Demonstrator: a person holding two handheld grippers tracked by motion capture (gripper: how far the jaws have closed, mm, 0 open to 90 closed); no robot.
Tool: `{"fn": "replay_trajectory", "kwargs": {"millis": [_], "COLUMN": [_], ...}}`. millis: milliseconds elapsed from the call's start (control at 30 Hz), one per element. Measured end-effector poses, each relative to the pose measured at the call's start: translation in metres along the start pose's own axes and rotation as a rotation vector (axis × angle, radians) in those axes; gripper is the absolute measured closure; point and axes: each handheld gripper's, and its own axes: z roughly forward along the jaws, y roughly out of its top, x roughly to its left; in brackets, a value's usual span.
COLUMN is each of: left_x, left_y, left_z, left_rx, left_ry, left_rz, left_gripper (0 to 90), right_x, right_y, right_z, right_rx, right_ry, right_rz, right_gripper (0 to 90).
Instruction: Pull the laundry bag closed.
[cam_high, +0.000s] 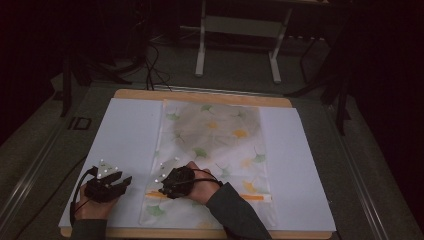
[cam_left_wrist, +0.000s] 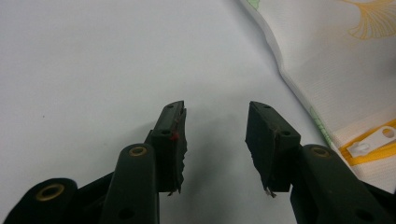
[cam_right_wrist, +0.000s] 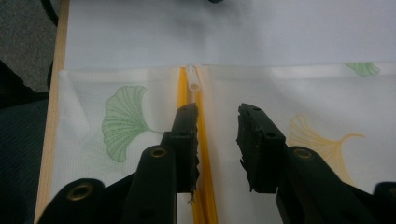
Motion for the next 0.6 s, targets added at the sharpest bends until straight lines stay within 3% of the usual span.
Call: {"fn": "replay_trajectory", "kwargs": {"millis": [367, 600], "left_x": [0.000, 0.002], "left_y": [0.000, 0.000], "left_z": [0.000, -0.001], "left_rx": [0.001, -0.001], "left_ry": [0.000, 0.002], "left_rz": [0.002, -0.004], "left_gripper": [57.6, 57.5], "right_x": [0.003, 0.003], "right_y": [0.007, 0.010], "right_z": [0.009, 0.016], "right_rx": [0.000, 0.008], "right_ry": [0.039, 0.052], "right_rz": [-0.014, -0.012], "right_gripper": [77.2, 75.0]}}
